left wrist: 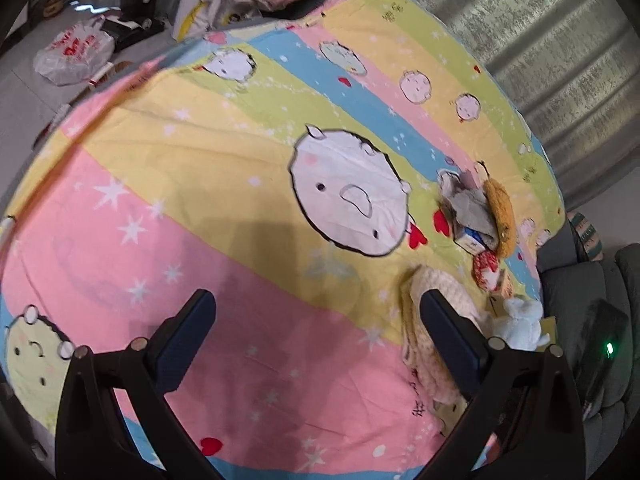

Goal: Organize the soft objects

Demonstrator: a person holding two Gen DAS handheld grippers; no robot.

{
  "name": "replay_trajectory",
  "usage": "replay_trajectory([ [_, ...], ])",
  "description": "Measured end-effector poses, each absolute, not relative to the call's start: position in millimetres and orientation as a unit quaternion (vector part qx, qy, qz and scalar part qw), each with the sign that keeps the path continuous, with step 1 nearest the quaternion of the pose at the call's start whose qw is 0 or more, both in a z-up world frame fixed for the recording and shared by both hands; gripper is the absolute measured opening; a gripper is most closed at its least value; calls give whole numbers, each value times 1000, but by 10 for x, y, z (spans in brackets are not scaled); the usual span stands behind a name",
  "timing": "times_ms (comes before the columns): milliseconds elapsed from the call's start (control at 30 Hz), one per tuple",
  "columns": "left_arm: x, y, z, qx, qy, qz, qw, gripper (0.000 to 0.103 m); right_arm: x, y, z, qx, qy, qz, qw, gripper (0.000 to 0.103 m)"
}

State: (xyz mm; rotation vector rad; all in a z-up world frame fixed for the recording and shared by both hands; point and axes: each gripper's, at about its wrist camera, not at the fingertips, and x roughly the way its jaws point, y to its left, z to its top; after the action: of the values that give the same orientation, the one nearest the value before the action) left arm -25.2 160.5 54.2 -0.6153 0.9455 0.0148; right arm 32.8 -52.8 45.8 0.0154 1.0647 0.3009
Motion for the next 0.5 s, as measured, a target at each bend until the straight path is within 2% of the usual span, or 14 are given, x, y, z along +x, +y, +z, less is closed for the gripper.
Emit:
replay_trajectory([
  [67,-226,1565,514,-297,456,-9,839,102,319,-623,450,33,509,152,846,31],
  [133,-214,1486,510,-296,460,-25,836,102,272,-687,472,45,511,164,843,43],
  [200,-189,1384,499,-291,468,-48,833,102,204,-783,496,68,511,174,839,63],
  [267,-160,1251,480,-285,477,-71,828,102,133,-853,528,85,508,186,837,70],
  [433,-136,1058,448,-276,490,-104,820,102,6,-1106,707,105,488,198,843,72],
  [500,-138,1004,444,-278,491,-118,817,102,17,-1221,757,121,476,199,848,76],
])
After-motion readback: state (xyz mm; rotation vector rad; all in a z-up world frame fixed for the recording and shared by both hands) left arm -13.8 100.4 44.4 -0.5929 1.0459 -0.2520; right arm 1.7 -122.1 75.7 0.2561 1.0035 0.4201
